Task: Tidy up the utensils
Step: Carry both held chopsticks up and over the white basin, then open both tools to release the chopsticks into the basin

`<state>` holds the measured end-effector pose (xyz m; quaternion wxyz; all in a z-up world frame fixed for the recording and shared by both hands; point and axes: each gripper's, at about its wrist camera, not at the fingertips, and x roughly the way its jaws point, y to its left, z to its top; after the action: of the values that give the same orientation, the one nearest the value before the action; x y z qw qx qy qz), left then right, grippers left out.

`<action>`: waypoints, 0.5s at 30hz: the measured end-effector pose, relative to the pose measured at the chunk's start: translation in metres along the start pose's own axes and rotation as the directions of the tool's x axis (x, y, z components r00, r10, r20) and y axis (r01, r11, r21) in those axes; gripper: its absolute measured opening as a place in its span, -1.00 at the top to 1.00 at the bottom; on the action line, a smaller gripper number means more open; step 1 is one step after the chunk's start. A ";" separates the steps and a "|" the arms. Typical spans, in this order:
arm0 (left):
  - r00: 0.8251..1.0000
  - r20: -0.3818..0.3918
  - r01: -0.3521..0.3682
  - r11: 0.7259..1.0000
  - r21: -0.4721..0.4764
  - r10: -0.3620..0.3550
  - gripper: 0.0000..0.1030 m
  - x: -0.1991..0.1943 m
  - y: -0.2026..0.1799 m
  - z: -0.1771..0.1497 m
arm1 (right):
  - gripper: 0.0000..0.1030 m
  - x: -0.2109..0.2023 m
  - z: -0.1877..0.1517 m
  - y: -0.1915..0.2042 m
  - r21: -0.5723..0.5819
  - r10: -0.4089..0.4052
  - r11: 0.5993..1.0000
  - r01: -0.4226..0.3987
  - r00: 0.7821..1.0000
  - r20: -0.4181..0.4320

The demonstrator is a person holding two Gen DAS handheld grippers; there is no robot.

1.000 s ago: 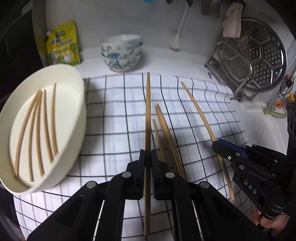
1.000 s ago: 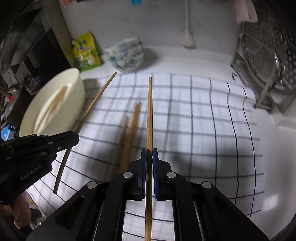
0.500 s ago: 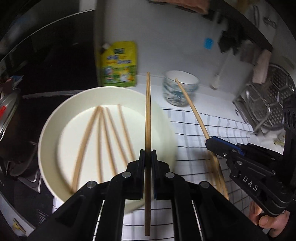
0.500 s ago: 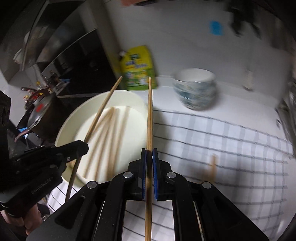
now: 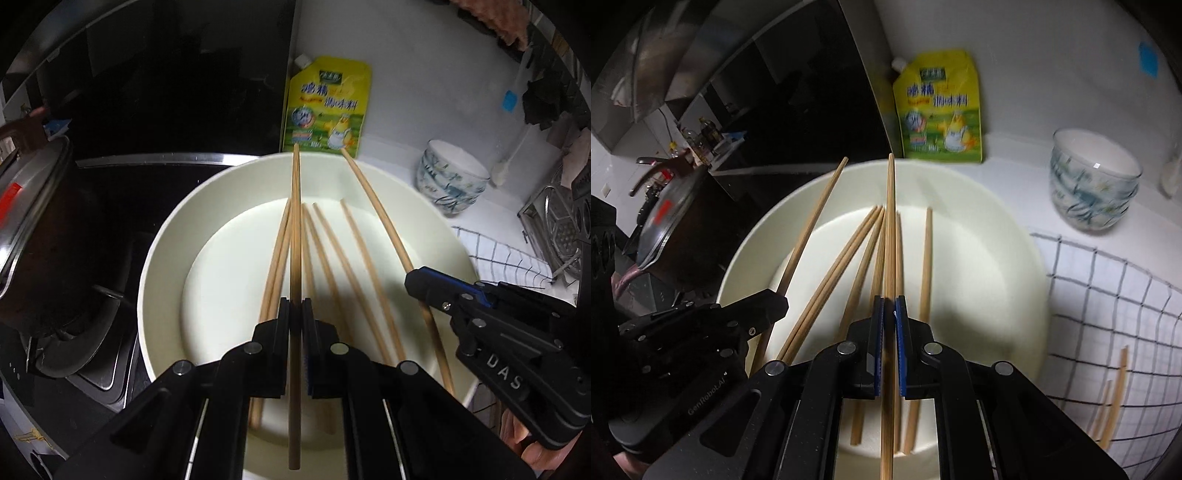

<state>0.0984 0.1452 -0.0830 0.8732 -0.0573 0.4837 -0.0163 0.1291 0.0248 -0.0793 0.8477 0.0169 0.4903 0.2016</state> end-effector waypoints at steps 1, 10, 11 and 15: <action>1.000 -0.013 0.001 1.000 0.002 -0.001 0.86 0.006 0.002 -0.001 | 0.88 0.007 0.000 0.001 0.008 -0.006 1.000 0.007 1.000 -0.012; 0.997 -0.071 0.018 1.000 0.026 -0.016 0.86 0.032 0.010 -0.003 | 0.87 0.032 -0.006 -0.009 0.066 -0.040 0.997 0.045 0.997 -0.072; 0.997 -0.074 0.019 0.999 0.028 -0.017 0.86 0.033 0.011 -0.003 | 0.87 0.033 -0.006 -0.009 0.068 -0.044 0.996 0.049 0.996 -0.074; 0.995 -0.098 0.024 1.000 0.018 -0.022 0.85 0.040 0.014 -0.003 | 0.87 0.038 -0.008 -0.012 0.080 -0.057 0.995 0.064 0.995 -0.084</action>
<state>0.1167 0.1559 -0.1195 0.8488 -0.0535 0.5250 -0.0336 0.1432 0.0263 -0.1174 0.8314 0.0289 0.5327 0.1557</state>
